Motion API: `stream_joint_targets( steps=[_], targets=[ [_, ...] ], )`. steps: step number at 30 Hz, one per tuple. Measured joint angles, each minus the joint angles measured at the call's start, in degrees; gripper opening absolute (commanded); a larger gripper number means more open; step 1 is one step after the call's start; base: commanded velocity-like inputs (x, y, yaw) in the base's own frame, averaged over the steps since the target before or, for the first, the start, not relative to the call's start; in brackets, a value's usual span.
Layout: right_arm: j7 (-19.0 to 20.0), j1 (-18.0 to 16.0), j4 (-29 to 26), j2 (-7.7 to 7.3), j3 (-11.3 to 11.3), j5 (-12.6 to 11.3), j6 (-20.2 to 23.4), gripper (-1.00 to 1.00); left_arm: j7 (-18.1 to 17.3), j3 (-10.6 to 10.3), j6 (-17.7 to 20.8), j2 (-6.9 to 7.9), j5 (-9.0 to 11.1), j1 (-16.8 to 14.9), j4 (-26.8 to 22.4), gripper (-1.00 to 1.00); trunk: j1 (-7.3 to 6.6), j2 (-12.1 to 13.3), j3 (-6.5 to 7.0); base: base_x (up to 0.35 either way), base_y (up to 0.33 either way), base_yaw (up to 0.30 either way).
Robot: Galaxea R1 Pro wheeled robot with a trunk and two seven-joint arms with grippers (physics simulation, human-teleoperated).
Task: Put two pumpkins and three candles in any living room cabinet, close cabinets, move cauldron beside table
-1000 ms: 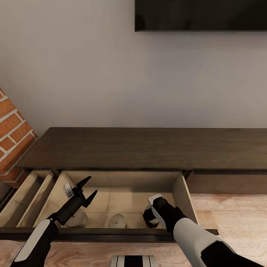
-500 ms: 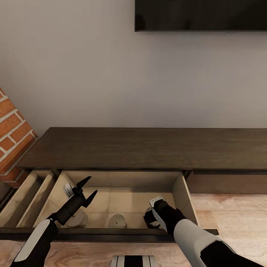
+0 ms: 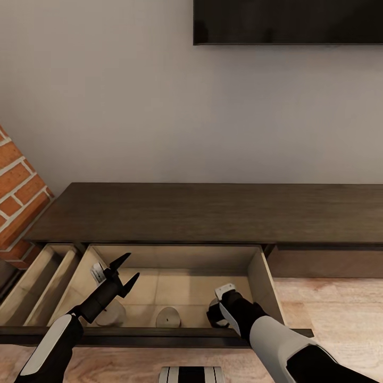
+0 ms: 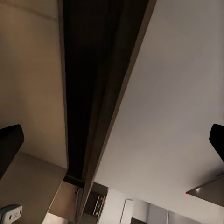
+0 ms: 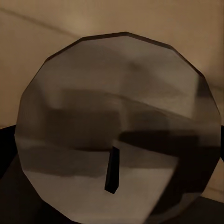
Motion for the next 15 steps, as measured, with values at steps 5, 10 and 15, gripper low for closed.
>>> stream_joint_targets(
  steps=[5, 10, 15],
  targets=[
    [0.0, 0.0, 0.5, 0.0, -0.2, 0.0, -0.1, 1.0, 0.0, 0.0, 0.0, 0.0, 0.0, 0.0, 0.0, 1.0, 0.01, 0.0, -0.01, 0.0, 0.0, 0.0],
    [0.0, 0.0, 0.5, 0.0, -0.3, 0.0, -0.1, 1.0, 0.0, 0.0, 0.0, 0.0, 0.0, 0.0, 0.0, 1.0, 0.01, 0.0, -0.01, 0.0, 0.0, 0.0],
    [0.0, 0.0, 0.5, 0.0, -0.3, 0.0, -0.1, 1.0, 0.0, 0.0, 0.0, 0.0, 0.0, 0.0, 0.0, 1.0, 0.01, 0.0, -0.01, 0.0, 0.0, 0.0]
  ],
)
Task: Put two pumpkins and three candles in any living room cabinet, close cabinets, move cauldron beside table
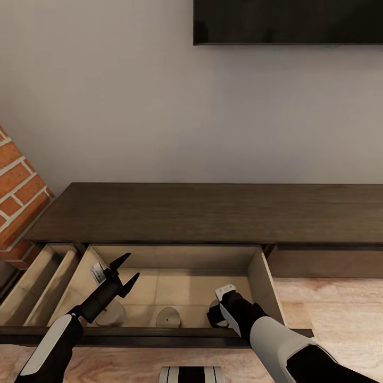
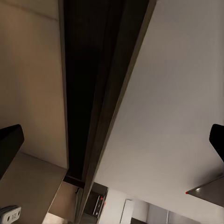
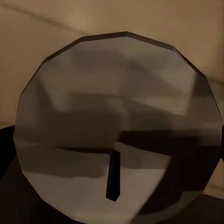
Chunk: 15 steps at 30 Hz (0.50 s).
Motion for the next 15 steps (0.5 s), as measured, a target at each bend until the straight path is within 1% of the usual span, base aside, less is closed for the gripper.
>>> stream_joint_targets(
  steps=[12, 15],
  targets=[
    [0.0, 0.0, -0.1, 0.0, 0.0, 0.1, 0.0, 1.0, 0.1, 0.1, 0.0, 0.0, 0.0, 0.0, 0.0, 1.0, 0.0, 0.0, 0.0, 0.0, 0.0, 0.0],
    [0.0, 0.0, -0.1, 0.0, 0.0, 0.1, 0.0, 1.0, 0.1, 0.1, 0.0, 0.0, 0.0, 0.0, 0.0, 1.0, -0.08, 0.0, 0.66, 0.0, 0.0, 0.0]
  ],
)
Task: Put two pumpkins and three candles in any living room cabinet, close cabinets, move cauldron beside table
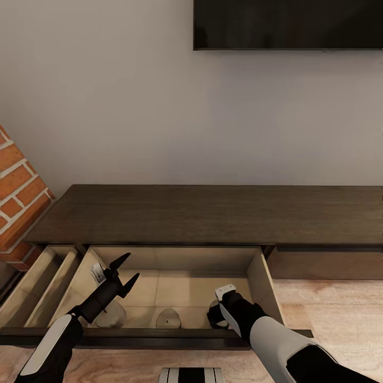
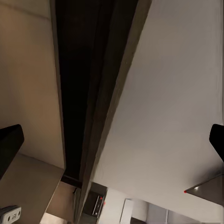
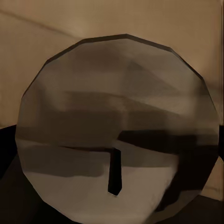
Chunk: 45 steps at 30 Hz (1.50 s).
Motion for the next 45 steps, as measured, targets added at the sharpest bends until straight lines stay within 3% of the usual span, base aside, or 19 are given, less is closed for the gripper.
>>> stream_joint_targets(
  steps=[24, 33, 40, 45],
  targets=[
    [0.0, 0.0, -0.1, 0.0, 0.0, 0.1, 0.1, 1.0, 0.0, 0.0, 0.0, 0.0, 0.0, 0.0, 0.1, 1.0, -0.62, 0.3, 5.32, 0.0, 0.0, 0.0],
    [0.4, 0.0, -1.0, 0.0, -0.1, 0.2, 0.5, 1.0, 0.0, 0.0, 0.0, 0.0, -0.1, 0.0, 0.1, 1.0, -2.51, 3.8, 6.96, 0.0, 0.0, 0.0],
    [0.5, 0.0, -2.6, 0.0, -1.5, 0.3, 1.3, 1.0, 0.1, -0.1, 0.1, 0.03, -0.2, 0.0, 0.1, 1.0, -4.05, 6.6, 8.21, 0.0, 0.0, 0.0],
    [1.6, 0.0, -6.1, -0.21, -3.0, 0.2, 4.7, 1.0, 0.1, 0.0, 0.2, 0.28, -0.1, 0.0, -0.1, 1.0, -5.15, 8.6, 9.11, 0.0, 0.0, 0.0]
  ],
)
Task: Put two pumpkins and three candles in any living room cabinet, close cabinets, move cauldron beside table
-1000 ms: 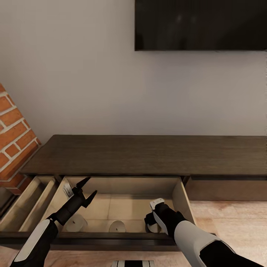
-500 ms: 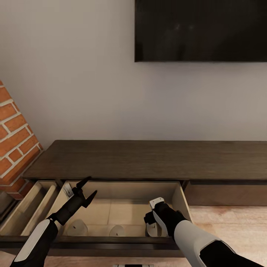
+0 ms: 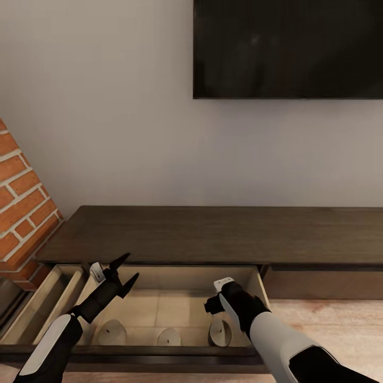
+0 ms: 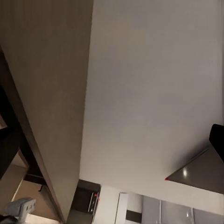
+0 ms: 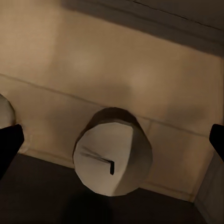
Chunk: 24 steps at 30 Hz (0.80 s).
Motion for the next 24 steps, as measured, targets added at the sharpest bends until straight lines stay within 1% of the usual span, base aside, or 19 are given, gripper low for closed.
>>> stream_joint_targets(
  steps=[1, 2, 4, 6, 7, 8, 9, 10, 12, 14, 15, 18, 19, 20, 22, 23, 24],
  targets=[
    [1.2, 0.0, -1.3, -0.06, -0.8, 0.0, 1.0, 1.0, 0.0, 0.0, 0.0, 0.03, 0.0, 0.0, 0.0, 1.0, -0.22, 0.4, 0.18, 0.0, 0.0, 0.0],
    [3.7, 0.0, -2.8, -0.38, -1.8, 0.0, 2.1, 1.0, 0.0, 0.0, 0.0, 0.04, 0.0, 0.0, 0.0, 1.0, -0.44, 0.8, 0.36, 0.0, 0.0, 0.0],
    [9.5, 0.0, -5.3, -1.5, -3.3, 0.0, 4.1, 1.0, 0.1, 0.0, 0.0, 0.06, 0.0, 0.0, 0.0, 1.0, -0.88, 1.6, 0.72, 0.0, 0.0, 0.0],
    [15.7, -0.1, -7.0, -2.62, -3.9, 0.0, 5.6, 1.0, 0.1, 0.0, 0.1, 0.37, 0.0, 0.0, 0.0, 1.0, -1.32, 2.4, 1.08, 0.0, 0.0, 0.0],
    [18.4, -0.1, -7.4, -3.35, -4.1, 0.1, 6.1, 1.0, 0.1, 0.0, 0.1, 0.74, 0.0, 0.0, -0.1, 1.0, -1.54, 2.8, 1.26, 0.0, 0.0, 0.0],
    [19.6, -0.1, -7.6, -3.74, -4.2, 0.1, 6.2, 1.0, 0.1, 0.0, 0.3, 0.94, 0.0, 0.0, -0.1, 1.0, -1.76, 3.2, 1.44, 0.0, 0.0, 0.0],
    [22.9, -0.1, -8.0, -4.77, -4.3, 0.2, 6.6, 1.0, 0.1, 0.0, 0.9, 1.37, 0.0, 0.0, 0.0, 1.0, -1.98, 3.6, 1.62, 0.0, 0.0, 0.0],
    [24.9, -0.1, -8.1, -5.44, -4.3, 0.1, 6.7, 1.0, 0.1, 0.0, 1.4, 1.55, 0.1, 0.0, 0.0, 1.0, -2.2, 4.0, 1.79, -0.095, 0.005, 0.0],
    [31.2, -0.1, -8.4, -7.7, -4.5, 0.2, 6.8, 1.0, 0.0, 0.0, 2.5, 1.82, 0.2, 0.0, -0.1, 1.0, -2.61, 4.8, 2.15, -0.232, 0.041, 0.0],
    [35.1, -0.1, -8.6, -8.78, -4.5, 0.1, 6.8, 1.0, 0.1, 0.0, 2.7, 1.91, 0.2, 0.0, -0.1, 1.0, -3.04, 5.6, 2.51, -0.294, 0.063, 0.0],
    [37.9, -0.1, -9.0, -9.46, -4.5, 0.1, 6.8, 1.0, 0.1, 0.0, 2.8, 1.95, 0.2, 0.0, -0.1, 1.0, -3.26, 6.0, 2.69, -0.316, 0.074, 0.0],
    [42.7, -0.1, -10.4, -10.82, -4.6, 0.1, 6.8, 1.0, 0.0, 0.1, 3.1, 1.99, 0.2, 0.0, -0.1, 1.0, -3.92, 7.2, 3.23, -0.321, 0.093, 0.0],
    [45.8, -0.1, -11.1, -11.95, -4.5, 0.1, 6.7, 1.0, 0.0, 0.1, 3.2, 2.05, 0.2, 0.0, -0.4, 1.0, -4.14, 7.6, 3.41, -0.319, 0.127, 0.0],
    [47.6, -0.1, -11.3, -12.57, -4.6, 0.1, 6.7, 1.0, 0.0, 0.1, 3.3, 2.07, 0.2, 0.0, -0.5, 1.0, -4.36, 8.0, 3.59, -0.297, 0.126, 0.0],
    [51.7, -0.1, -11.6, -13.56, -4.6, 0.1, 6.5, 1.0, 0.0, 0.1, 3.3, 2.11, 0.2, 0.0, -0.7, 1.0, -4.81, 8.8, 3.95, -0.186, 0.08, 0.0],
    [52.8, -0.1, -11.6, -13.78, -4.6, 0.1, 6.4, 1.0, 0.0, 0.1, 3.3, 2.13, 0.2, 0.0, -0.7, 1.0, -5.03, 9.2, 4.13, -0.106, 0.045, 0.0],
    [54.9, -0.1, -11.6, -14.2, -4.6, 0.1, 6.4, 1.0, 0.0, 0.1, 3.3, 2.16, 0.2, 0.0, -0.7, 1.0, -5.26, 9.6, 4.31, -0.054, 0.023, 0.0]
  ],
)
